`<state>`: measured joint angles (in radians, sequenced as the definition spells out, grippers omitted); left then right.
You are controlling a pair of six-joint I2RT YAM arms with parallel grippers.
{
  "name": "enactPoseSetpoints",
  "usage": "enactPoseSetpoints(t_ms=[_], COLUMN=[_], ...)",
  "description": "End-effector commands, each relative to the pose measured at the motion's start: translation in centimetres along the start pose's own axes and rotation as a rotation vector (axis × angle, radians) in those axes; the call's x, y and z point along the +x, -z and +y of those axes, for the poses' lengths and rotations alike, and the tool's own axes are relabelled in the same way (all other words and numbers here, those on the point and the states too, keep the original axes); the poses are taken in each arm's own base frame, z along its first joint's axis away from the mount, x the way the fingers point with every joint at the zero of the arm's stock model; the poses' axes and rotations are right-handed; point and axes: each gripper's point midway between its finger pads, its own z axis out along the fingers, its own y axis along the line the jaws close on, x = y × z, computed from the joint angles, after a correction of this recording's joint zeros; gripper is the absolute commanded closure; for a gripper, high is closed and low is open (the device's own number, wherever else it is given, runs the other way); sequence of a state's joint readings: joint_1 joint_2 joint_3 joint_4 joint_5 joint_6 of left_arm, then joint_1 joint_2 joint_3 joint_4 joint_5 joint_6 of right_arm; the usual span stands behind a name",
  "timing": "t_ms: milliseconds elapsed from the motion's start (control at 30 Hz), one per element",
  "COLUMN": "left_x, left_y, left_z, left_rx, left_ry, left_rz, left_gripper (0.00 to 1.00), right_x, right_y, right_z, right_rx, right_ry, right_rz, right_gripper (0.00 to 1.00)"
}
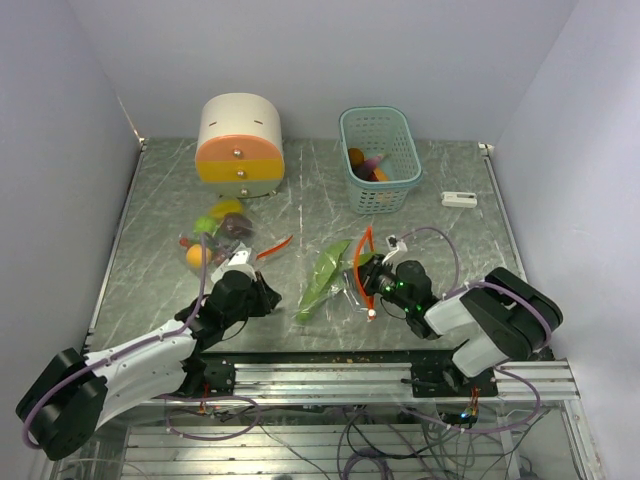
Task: Open the zip-top bag and remove the fake food
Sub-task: Pick up the fake vegetable from the zipper food storage bag.
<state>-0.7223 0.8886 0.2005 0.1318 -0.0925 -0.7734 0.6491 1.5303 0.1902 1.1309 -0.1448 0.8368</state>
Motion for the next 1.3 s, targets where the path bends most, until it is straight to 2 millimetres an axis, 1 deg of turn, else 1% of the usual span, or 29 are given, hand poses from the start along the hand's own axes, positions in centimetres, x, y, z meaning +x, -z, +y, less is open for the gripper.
enactPoseSetpoints(t_ms=[0,33,100,167,233,367,467,500,533,600,667,700,733,767,800,1000,1067,1167,1267], left_x=[-1.6,-1.8,-2.2,-2.3,-2.1,-1.6,-1.3,-1.2,-1.2,-1.1,-1.0,-1.0,-1.0,-0.9,-0.8,-0.7,-0.7,-0.8,-0.8], left_y=[0.2,0.3,0.3,0.3,0.0,-0.4,-0.8,-0.9,-0.9,-1.1,-1.2,-1.2,-1.3,-1.3,-1.4,-1.2,-1.0,-0.7,-0.6], left_z=[-1.8,-2.0,-2.1,-2.1,-2.0,-2.0,-1.9,-1.8,-1.8,-1.8,-2.0,-2.1,-2.2,-2.2,-2.3,-2.2,-2.0,-1.8,-1.6], left_rx=[0.072,0.075,0.079,0.078,0.075,0.080,0.076,0.073,0.075,0.082,0.092,0.098,0.102,0.105,0.107,0.112,0.106,0.098,0.091], left_ry=[0.010,0.015,0.018,0.020,0.022,0.033,0.038,0.038,0.039,0.046,0.054,0.055,0.055,0.053,0.050,0.046,0.045,0.043,0.039], left_rz=[-0.047,-0.058,-0.074,-0.079,-0.073,-0.055,-0.049,-0.048,-0.047,-0.045,-0.046,-0.044,-0.044,-0.040,-0.036,-0.035,-0.041,-0.049,-0.051], left_gripper=[0.65,0.57,0.43,0.36,0.32,0.27,0.26,0.28,0.32,0.45,0.62,0.74,0.82,0.89,0.92,0.93,0.93,0.93,0.93], right_x=[0.2,0.3,0.8,1.5,2.3,3.2,3.8,3.9,4.0,4.2,4.3,4.5,4.6,4.6,4.6,4.4,4.1,3.3,2.2], right_y=[-0.1,-0.2,-0.5,-1.0,-1.3,-1.8,-2.1,-2.1,-2.2,-2.2,-2.2,-2.2,-2.2,-2.1,-2.1,-1.9,-1.9,-1.9,-1.6], right_z=[0.5,0.9,1.6,2.2,2.7,4.3,5.0,5.2,5.2,5.3,5.2,5.1,5.1,4.9,4.8,3.7,2.9,1.3,0.4], right_rx=[-0.039,-0.056,-0.090,-0.121,-0.155,-0.230,-0.259,-0.265,-0.267,-0.267,-0.259,-0.255,-0.251,-0.245,-0.238,-0.173,-0.122,-0.022,0.050], right_ry=[-0.003,-0.011,-0.014,-0.024,-0.041,-0.066,-0.071,-0.072,-0.073,-0.067,-0.063,-0.060,-0.058,-0.057,-0.055,-0.018,0.004,0.033,0.045], right_rz=[0.007,0.009,0.023,0.041,0.059,0.078,0.090,0.095,0.097,0.102,0.103,0.107,0.109,0.109,0.108,0.097,0.090,0.071,0.043], right_gripper=[0.95,0.94,0.93,0.92,0.91,0.89,0.88,0.88,0.88,0.88,0.87,0.85,0.82,0.78,0.73,0.52,0.48,0.47,0.50])
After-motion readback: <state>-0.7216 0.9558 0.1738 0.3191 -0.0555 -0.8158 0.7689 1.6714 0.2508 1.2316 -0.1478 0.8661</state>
